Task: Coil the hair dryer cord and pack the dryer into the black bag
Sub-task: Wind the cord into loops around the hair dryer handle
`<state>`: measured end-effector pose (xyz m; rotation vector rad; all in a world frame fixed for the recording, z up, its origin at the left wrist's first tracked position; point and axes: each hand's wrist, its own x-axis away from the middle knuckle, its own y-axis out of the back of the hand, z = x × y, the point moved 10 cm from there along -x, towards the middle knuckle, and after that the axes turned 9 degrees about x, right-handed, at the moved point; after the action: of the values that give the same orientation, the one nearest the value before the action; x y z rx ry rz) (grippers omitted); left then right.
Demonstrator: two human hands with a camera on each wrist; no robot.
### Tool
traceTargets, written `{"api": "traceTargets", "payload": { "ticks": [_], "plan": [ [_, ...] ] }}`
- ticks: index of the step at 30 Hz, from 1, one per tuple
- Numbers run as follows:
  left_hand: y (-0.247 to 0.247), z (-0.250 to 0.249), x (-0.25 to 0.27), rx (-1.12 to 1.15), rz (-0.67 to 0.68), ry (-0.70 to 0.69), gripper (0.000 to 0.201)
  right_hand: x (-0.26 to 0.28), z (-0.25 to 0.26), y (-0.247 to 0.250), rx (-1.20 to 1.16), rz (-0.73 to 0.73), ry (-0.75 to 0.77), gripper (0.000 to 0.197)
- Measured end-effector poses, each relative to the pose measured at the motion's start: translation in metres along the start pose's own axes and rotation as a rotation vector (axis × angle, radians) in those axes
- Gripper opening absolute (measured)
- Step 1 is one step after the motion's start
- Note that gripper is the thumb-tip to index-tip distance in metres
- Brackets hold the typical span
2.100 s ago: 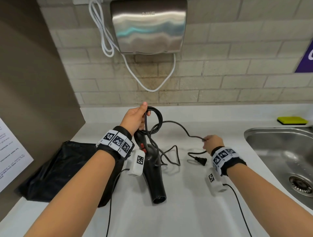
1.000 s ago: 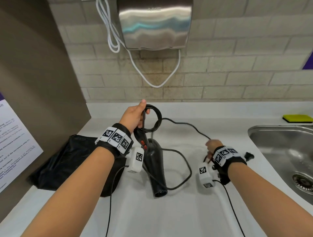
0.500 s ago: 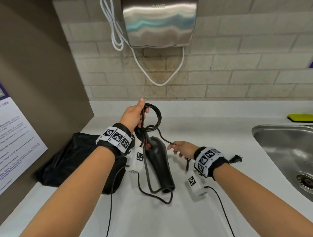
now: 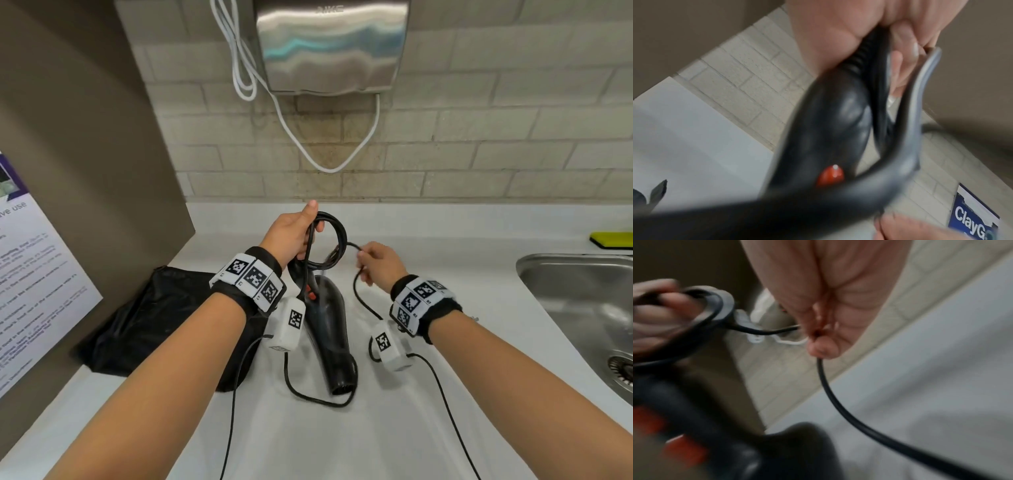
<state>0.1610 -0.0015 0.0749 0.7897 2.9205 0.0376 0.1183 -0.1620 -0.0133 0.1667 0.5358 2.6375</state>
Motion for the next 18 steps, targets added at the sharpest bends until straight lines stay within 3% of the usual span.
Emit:
{"api": "traceTargets", "payload": {
  "ticks": [2,4,6,7,10,11,13,15,16,18],
  "plan": [
    [0.007,0.001,-0.001,0.006,-0.024,0.000,0.050,-0.003,-0.028,0.026,0.006,-0.080,-0.157,0.021],
    [0.013,0.003,-0.001,0.030,-0.044,-0.001,0.050,0.004,-0.061,0.040,0.394,0.034,-0.334,0.030],
    [0.014,0.004,-0.002,0.060,-0.046,0.004,0.050,0.007,-0.078,0.050,0.878,0.129,-0.338,0.038],
    [0.013,0.004,-0.002,0.066,-0.047,0.009,0.049,0.011,-0.092,0.046,0.921,0.212,-0.391,0.035],
    [0.004,0.002,-0.004,0.057,-0.037,0.008,0.049,0.010,-0.103,0.028,0.646,0.261,-0.422,0.035],
    [0.000,0.000,-0.004,0.051,-0.029,0.003,0.049,0.013,-0.097,0.023,0.764,0.280,-0.411,0.035],
    [-0.005,-0.001,-0.006,0.039,-0.014,-0.001,0.049,0.005,-0.078,0.029,0.946,0.124,-0.276,0.039],
    [-0.008,-0.001,-0.007,0.033,-0.001,0.001,0.049,0.002,-0.038,0.030,0.813,-0.065,-0.048,0.050],
    [-0.010,-0.001,-0.008,0.028,0.003,0.002,0.049,0.002,-0.015,0.026,0.677,-0.094,0.112,0.053],
    [-0.012,-0.002,-0.010,0.012,0.013,-0.001,0.049,0.008,0.020,0.008,0.462,0.004,0.307,0.055]
  ]
}}
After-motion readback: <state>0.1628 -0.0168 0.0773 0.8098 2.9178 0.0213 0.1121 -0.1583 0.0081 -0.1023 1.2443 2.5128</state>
